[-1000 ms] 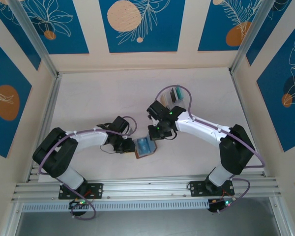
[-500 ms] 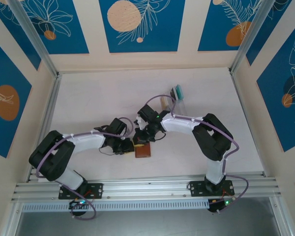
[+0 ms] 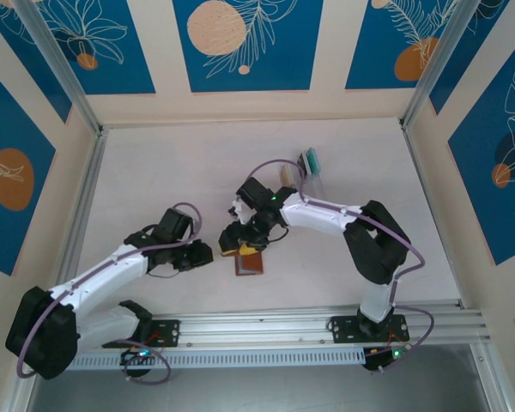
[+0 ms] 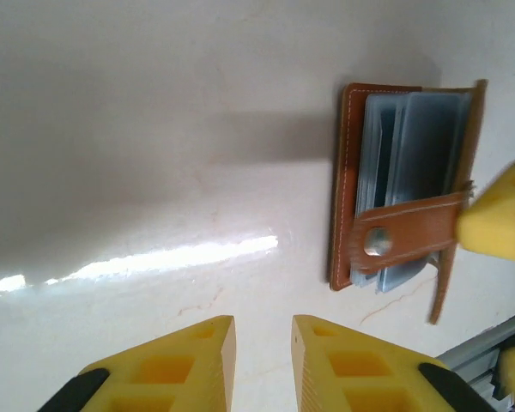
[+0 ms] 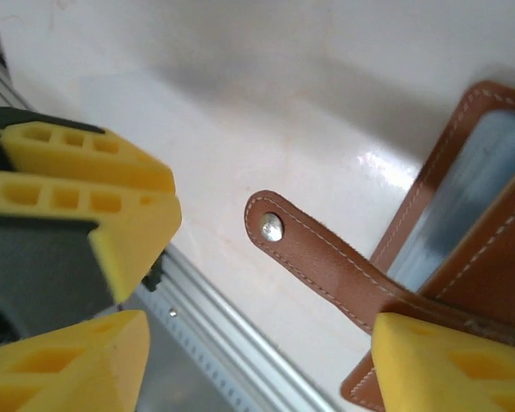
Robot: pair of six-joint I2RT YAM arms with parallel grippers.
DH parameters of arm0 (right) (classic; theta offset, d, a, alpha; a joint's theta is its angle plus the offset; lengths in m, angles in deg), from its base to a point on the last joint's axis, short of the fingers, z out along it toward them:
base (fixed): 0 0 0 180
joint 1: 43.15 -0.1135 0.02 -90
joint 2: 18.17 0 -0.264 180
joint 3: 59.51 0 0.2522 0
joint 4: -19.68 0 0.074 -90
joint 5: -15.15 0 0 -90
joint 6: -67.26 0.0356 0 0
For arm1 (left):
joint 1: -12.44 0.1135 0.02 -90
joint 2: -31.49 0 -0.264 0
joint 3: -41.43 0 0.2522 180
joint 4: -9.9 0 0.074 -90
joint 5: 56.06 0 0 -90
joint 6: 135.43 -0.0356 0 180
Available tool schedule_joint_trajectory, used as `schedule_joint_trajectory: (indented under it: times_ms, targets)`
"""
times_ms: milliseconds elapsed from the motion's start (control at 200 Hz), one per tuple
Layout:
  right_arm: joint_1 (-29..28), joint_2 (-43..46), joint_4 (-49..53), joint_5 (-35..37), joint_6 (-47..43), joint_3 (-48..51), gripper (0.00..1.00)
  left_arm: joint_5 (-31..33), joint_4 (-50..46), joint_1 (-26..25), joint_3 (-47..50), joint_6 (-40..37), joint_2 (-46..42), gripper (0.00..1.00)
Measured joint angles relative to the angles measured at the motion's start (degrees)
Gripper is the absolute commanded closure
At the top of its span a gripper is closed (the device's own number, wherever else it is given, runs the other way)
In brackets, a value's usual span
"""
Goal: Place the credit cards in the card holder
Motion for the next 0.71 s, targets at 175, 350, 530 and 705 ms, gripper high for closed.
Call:
schedule_joint_trajectory:
  times_ms: [175, 350, 530, 705]
  targets:
    - [4.04, 7.63, 3.32, -0.22, -2.05, 1.62, 0.4, 0.5, -5.31, 0.11, -7.54, -2.16, -0.39, 0.75]
    - [7.91, 12.0, 5.75, 4.28, -2.8, 6.88, 0.78, 0.72, -6.78, -2.23, -16.15, -4.44, 4.09, 0.75]
    - [5.95, 5.99, 4.96, 7.08, -2.56, 8.68, 0.79, 0.42, -6.05, -5.62, -20.48, -5.49, 11.3, 0.76]
    - [2.73, -2.08, 3.1, 11.04, -1.44, 8.22, 0.61, -0.02, -4.02, -7.3, -20.63, -5.62, 19.04, 0.76]
